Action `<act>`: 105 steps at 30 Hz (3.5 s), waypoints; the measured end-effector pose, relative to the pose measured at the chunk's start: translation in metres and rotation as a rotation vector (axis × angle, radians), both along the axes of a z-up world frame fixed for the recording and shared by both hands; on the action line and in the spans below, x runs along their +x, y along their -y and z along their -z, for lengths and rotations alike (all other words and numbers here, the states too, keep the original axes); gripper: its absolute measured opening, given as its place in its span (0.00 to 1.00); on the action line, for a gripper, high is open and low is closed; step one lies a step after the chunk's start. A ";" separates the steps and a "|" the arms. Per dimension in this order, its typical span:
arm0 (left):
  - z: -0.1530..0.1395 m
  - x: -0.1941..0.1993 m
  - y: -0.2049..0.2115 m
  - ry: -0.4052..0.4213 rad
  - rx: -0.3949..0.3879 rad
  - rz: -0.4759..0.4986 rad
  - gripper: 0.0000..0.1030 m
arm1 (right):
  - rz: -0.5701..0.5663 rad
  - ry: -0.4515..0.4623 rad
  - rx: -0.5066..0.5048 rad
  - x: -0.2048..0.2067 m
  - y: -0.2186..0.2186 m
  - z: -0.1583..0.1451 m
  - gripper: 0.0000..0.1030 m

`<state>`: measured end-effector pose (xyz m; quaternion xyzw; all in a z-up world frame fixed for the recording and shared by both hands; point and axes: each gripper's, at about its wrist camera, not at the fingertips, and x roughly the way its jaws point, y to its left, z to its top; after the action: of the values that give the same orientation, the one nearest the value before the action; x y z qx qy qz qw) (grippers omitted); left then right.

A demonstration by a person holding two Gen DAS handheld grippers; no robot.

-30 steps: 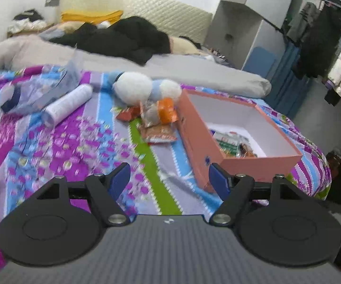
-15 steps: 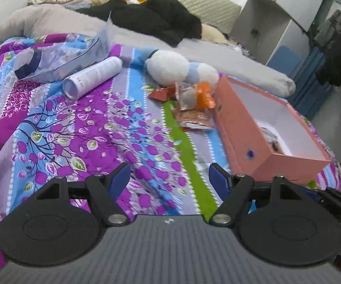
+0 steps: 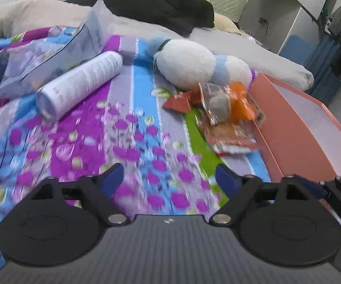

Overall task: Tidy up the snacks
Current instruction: 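Withdraw both grippers from the box toward the remaining snacks, then grasp the red foil candy with left gripper while right grasps the red-labelled fish pack, then lift and carry the red foil candy and red-labelled pack over the pink box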

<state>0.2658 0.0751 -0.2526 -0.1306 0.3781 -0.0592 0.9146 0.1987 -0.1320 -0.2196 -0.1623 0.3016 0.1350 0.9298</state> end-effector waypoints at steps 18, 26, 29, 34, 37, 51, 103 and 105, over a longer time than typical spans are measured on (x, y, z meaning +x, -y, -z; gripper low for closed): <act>0.032 0.150 0.011 -0.003 -0.072 0.072 0.88 | 0.076 0.113 -0.375 0.071 -0.023 0.057 0.45; 0.043 0.186 0.035 0.004 0.012 0.144 0.81 | 0.032 0.145 -0.496 0.082 -0.035 0.071 0.29; 0.049 0.192 0.040 -0.005 0.033 0.161 0.64 | 0.011 0.148 -0.503 0.083 -0.038 0.072 0.14; 0.051 0.189 0.036 -0.015 0.030 0.164 0.48 | -0.018 0.149 -0.489 0.077 -0.039 0.070 0.10; 0.045 0.176 0.032 -0.013 0.042 0.149 0.46 | -0.027 0.158 -0.474 0.067 -0.038 0.063 0.09; 0.019 0.056 -0.008 -0.076 0.032 -0.008 0.46 | -0.116 0.090 -0.371 0.002 -0.034 0.027 0.05; 0.012 -0.129 0.009 -0.195 -0.059 0.098 0.70 | 0.032 -0.288 0.283 -0.093 0.054 0.003 0.87; 0.015 -0.124 0.013 -0.201 -0.043 0.106 0.70 | 0.074 -0.318 0.321 -0.085 0.056 0.010 0.87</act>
<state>0.1415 0.0622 -0.2672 -0.1351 0.4730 -0.1023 0.8646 0.1135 -0.1878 -0.2301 0.0221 0.4248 0.1708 0.8888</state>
